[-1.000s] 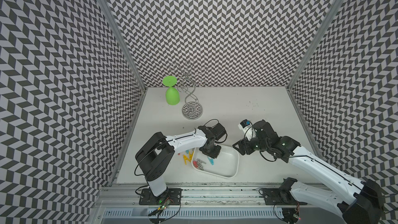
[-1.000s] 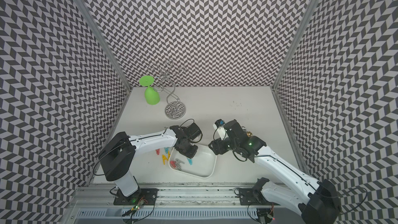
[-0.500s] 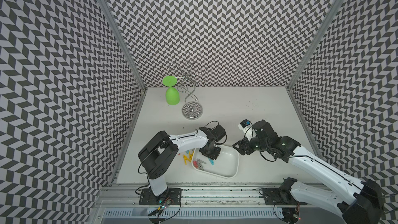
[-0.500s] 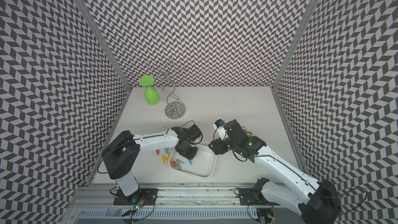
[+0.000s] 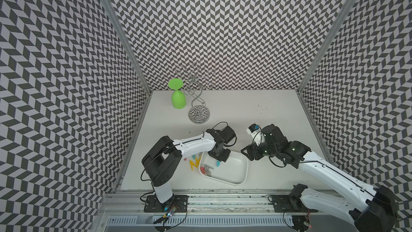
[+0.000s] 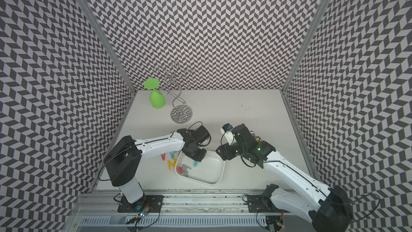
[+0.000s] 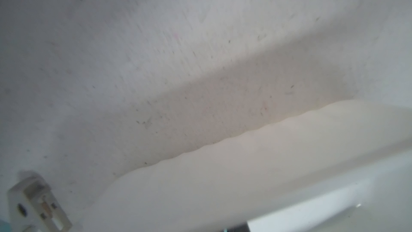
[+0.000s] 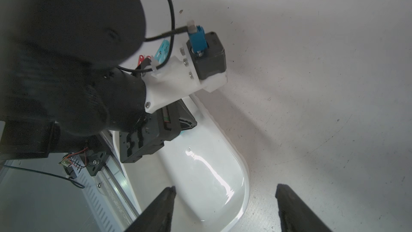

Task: Take the clothespins out of the storage box
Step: Pick up the clothespin from the storage box, then place the clothespin at the center of the board.

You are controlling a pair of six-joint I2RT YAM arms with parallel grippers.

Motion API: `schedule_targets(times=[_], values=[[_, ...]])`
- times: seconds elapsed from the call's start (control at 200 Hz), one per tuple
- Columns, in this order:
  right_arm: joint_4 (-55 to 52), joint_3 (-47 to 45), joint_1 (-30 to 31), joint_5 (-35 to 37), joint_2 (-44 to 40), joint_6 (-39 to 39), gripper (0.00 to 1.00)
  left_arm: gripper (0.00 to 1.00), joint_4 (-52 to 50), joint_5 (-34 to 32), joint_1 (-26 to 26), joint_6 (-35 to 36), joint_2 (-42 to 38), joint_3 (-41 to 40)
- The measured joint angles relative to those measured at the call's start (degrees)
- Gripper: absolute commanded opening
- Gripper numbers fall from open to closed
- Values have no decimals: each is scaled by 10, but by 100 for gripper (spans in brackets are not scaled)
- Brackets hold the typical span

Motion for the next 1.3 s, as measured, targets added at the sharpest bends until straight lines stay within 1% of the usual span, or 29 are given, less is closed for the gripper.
schedule_targets(times=[0.175, 0.336, 0.511, 0.626, 0.796, 1.082, 1.197, 1.297], values=[[0, 0, 0, -1, 4, 0, 73, 0, -3, -19, 23, 8, -51, 31], [0, 0, 0, -1, 6, 0, 74, 0, -2, -54, 88, 10, -82, 37], [1, 0, 0, -1, 6, 0, 74, 2, 0, -86, 164, 12, -81, 19], [1, 0, 0, -1, 6, 0, 74, 4, 1, -102, 201, 12, -54, 6], [1, 0, 0, 0, 5, 0, 74, 8, 4, -116, 220, 11, -7, 0], [1, -6, 0, 1, -3, 1, 74, 10, 16, -128, 240, 10, 37, 0], [1, -8, 0, 1, -3, 2, 74, 14, 18, -131, 241, 10, 54, 0], [1, -9, 0, 2, -3, 2, 74, 20, 17, -131, 241, 12, 56, 3]])
